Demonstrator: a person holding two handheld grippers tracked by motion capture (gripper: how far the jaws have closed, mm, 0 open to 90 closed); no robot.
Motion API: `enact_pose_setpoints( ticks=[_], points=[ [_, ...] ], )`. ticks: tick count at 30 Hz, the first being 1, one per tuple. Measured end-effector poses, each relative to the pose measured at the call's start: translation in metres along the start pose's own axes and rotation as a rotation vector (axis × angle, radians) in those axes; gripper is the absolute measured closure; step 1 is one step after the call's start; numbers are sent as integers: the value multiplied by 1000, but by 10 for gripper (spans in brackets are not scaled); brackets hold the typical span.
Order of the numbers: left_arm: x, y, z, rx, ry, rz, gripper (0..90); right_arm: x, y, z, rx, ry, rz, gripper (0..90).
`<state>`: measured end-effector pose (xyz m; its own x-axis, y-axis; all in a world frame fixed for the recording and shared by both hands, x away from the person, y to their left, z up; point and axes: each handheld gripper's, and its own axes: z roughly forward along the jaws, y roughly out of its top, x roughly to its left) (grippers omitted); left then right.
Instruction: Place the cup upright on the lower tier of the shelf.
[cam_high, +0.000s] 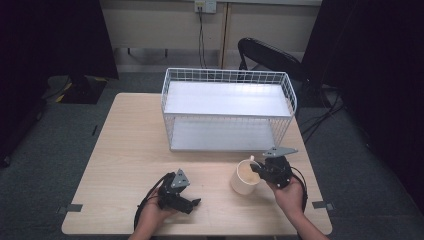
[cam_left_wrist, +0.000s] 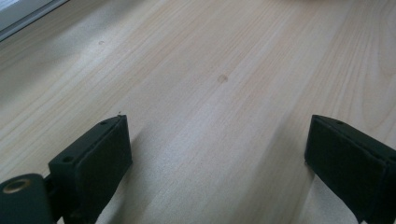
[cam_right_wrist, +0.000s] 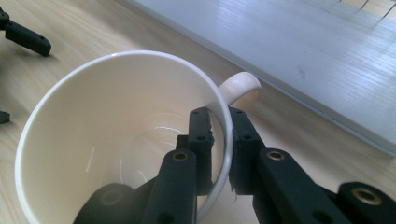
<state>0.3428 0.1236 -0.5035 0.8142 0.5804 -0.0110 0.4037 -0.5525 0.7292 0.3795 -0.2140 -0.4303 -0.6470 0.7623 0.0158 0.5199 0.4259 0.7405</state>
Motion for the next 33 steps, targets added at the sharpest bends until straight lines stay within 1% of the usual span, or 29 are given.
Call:
enact_pose_setpoints(
  ticks=[6, 7, 10, 14, 15, 17, 22, 33],
  points=[
    [0, 0, 0, 0, -1, 0, 68, -4, 8, -1, -18, -15, 10, 821],
    [0, 0, 0, 0, -1, 0, 68, -6, 10, -1, -24, -21, 18, 821],
    [0, 0, 0, 0, 0, 0, 68, -7, 13, 0, -28, -36, 24, 821],
    [0, 0, 0, 2, 0, 0, 68, -9, 16, 2, -27, -41, 31, 821],
    [0, 0, 0, 0, -1, 0, 68, -11, 17, 3, -27, -53, 31, 821],
    [0, 0, 0, 0, 0, 0, 68, -12, 19, 3, -30, -61, 33, 821],
    [0, 0, 0, 0, -1, 0, 68, -15, 21, 4, -32, -66, 50, 821],
    [0, 0, 0, -2, -2, -2, 68, -24, 24, 7, -42, -99, 77, 821]
  ],
)
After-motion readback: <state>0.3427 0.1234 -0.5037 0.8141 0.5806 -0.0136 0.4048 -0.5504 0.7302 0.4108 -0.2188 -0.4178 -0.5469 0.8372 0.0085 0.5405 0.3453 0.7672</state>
